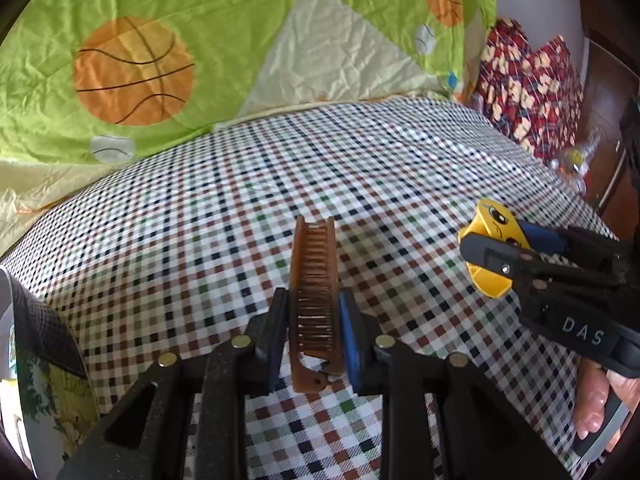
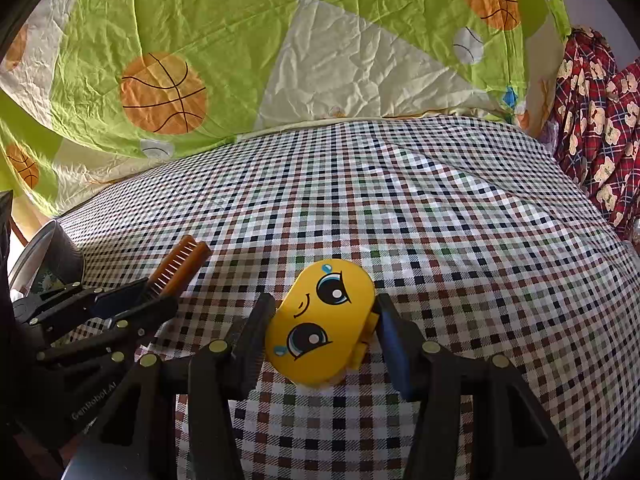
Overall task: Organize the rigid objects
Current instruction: 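Carry the comb with the left tool while the right tool carries the face block to the tin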
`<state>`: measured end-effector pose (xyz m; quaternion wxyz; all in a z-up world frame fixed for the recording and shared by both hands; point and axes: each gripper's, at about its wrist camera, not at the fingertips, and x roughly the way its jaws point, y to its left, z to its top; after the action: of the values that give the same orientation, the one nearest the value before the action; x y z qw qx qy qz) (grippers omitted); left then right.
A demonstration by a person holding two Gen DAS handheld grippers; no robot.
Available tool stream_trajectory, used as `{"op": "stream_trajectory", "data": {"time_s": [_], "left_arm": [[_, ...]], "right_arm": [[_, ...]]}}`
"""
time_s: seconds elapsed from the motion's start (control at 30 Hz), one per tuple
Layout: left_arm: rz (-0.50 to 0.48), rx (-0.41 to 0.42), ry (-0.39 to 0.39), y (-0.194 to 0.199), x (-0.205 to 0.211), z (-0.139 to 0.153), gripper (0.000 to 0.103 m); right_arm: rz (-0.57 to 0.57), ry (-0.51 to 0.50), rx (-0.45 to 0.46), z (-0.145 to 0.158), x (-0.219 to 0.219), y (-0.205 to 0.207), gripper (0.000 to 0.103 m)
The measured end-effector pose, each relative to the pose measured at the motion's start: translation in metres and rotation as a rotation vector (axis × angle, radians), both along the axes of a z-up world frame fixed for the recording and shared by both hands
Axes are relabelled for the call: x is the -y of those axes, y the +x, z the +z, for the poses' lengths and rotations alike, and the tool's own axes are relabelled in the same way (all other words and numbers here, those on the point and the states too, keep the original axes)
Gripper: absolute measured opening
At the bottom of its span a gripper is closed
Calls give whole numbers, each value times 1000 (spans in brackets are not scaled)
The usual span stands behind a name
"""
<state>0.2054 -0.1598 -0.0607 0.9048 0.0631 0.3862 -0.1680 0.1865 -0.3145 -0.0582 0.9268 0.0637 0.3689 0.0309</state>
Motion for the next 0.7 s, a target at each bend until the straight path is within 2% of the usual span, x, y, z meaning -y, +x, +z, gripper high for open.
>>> {"op": "stream_trajectory", "data": {"time_s": [0.37, 0.53, 0.7], "left_arm": [[192, 144, -120, -23, -45, 16, 24], [247, 229, -149, -36, -55, 25, 24], [272, 289, -137, -46, -60, 31, 24]], "right_arm": [[56, 6, 140, 15, -25, -16, 53], [70, -26, 169, 18, -37, -20, 53], [74, -24, 195, 20, -39, -23, 53]]}}
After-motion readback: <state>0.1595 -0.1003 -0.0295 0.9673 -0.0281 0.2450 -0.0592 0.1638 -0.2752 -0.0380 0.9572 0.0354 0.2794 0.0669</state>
